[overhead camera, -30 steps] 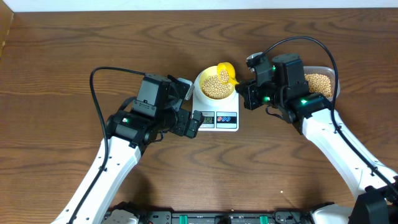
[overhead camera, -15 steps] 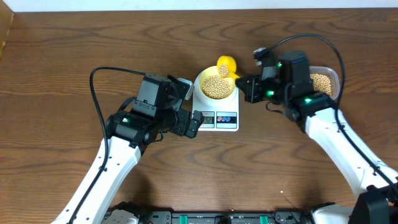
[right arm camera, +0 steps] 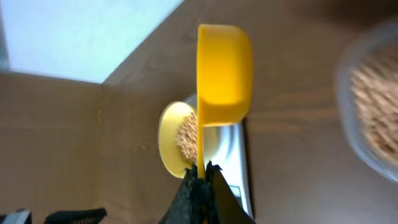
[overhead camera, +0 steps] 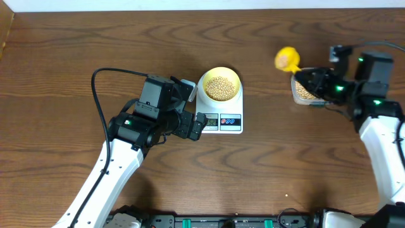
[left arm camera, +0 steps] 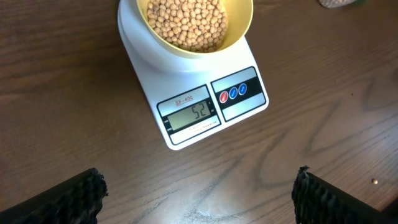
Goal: Scoop item into bowl and weigh 50g on scale
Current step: 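Move the empty scoop back over the soybean tub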
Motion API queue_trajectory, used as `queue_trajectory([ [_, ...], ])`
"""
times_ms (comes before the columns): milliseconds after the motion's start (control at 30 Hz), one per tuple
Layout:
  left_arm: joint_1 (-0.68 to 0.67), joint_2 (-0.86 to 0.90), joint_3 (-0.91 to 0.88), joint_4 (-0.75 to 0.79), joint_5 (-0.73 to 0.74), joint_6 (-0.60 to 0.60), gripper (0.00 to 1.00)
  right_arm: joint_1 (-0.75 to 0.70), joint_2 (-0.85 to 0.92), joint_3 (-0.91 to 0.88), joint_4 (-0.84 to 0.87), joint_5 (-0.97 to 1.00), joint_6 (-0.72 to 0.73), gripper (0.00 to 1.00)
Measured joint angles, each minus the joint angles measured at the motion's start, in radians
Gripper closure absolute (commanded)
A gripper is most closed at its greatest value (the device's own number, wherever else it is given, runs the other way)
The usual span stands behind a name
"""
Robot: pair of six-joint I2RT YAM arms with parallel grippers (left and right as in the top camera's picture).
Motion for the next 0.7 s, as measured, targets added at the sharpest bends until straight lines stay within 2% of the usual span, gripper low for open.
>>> queue_trajectory([
  [167, 0.0, 0.0, 0.0, 0.0, 0.0, 0.0, 0.02, -0.13, 0.0, -0.001, -0.133, -0.013, -0.004, 0.99],
  [400, 0.0, 0.0, 0.0, 0.0, 0.0, 0.0, 0.02, -0.227, 0.0, -0.001, -0.169, -0.019, -0.045, 0.99],
  [700, 0.0, 0.0, 0.0, 0.0, 0.0, 0.0, 0.02, -0.275, 0.0, -0.001, -0.172, 0.033, -0.228, 0.99],
])
